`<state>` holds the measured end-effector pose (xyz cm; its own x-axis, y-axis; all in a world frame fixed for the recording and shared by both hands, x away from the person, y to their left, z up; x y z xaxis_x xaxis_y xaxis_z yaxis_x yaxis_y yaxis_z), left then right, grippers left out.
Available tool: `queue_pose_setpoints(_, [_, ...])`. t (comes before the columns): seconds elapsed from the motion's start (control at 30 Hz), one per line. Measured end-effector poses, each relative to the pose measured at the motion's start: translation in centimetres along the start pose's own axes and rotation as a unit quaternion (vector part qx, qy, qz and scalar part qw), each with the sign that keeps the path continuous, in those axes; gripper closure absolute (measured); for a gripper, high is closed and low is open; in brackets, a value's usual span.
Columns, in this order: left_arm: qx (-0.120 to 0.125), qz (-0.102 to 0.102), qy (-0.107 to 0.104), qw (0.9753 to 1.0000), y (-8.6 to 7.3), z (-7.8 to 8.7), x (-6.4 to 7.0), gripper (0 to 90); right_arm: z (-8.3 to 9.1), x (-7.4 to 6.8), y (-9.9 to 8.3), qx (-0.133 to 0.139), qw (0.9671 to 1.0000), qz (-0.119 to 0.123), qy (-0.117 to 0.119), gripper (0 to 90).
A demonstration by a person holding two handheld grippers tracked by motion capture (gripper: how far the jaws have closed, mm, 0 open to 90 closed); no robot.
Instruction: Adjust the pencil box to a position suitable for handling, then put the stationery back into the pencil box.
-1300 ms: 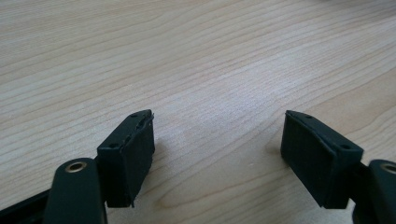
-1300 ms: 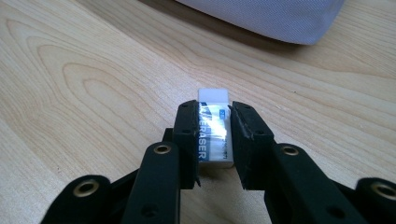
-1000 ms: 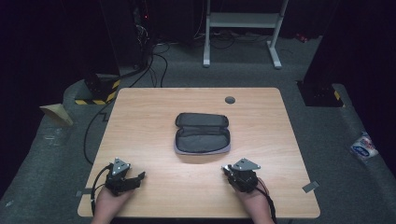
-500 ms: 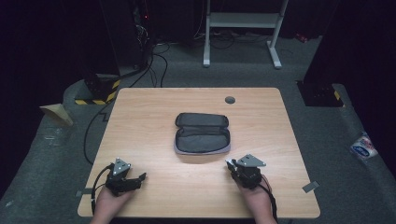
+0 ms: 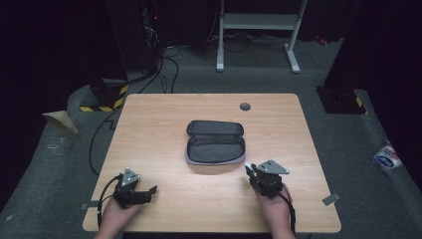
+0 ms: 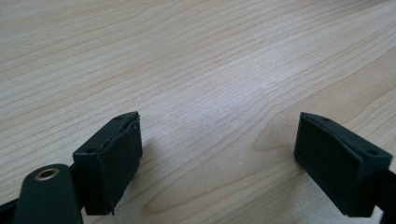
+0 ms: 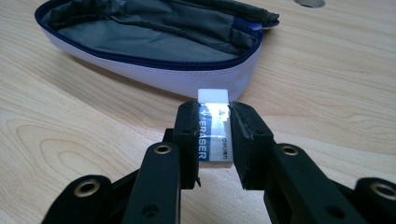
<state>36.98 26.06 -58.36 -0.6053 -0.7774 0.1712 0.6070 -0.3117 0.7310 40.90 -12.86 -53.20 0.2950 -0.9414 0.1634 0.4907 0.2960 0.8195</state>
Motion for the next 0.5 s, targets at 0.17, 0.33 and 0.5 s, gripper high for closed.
queue_pose_setpoints(0.17, [0.000, 0.000, 0.001, 1.0000, 0.0, 0.0, 0.0, 15.5, 0.2, 0.0, 0.5, 0.005, 1.0000, 0.003, 0.002, 72.1])
queue_pose_setpoints(0.33, [0.000, 0.000, 0.000, 1.0000, 0.0, 0.0, 0.0, 15.5, 0.5, 0.3, 0.9, 0.018, 0.9998, 0.001, 0.002, 72.2])
queue_pose_setpoints(0.5, [0.000, 0.001, 0.001, 1.0000, -0.1, 0.0, 0.0, 15.5, 0.5, 0.6, 1.1, 0.020, 0.9998, -0.004, 0.003, 72.1])
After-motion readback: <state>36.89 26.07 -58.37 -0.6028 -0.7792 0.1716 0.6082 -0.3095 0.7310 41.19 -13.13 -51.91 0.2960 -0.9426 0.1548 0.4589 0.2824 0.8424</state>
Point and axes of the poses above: each handheld gripper's, and its own axes: z roughly backward along the jaws, y roughly out of its top, x roughly to its right, the point moved 8 cm from there along -z, roughly forward along the jaws, and after that the axes turned 15 degrees about -y, right-handed, at the moved point
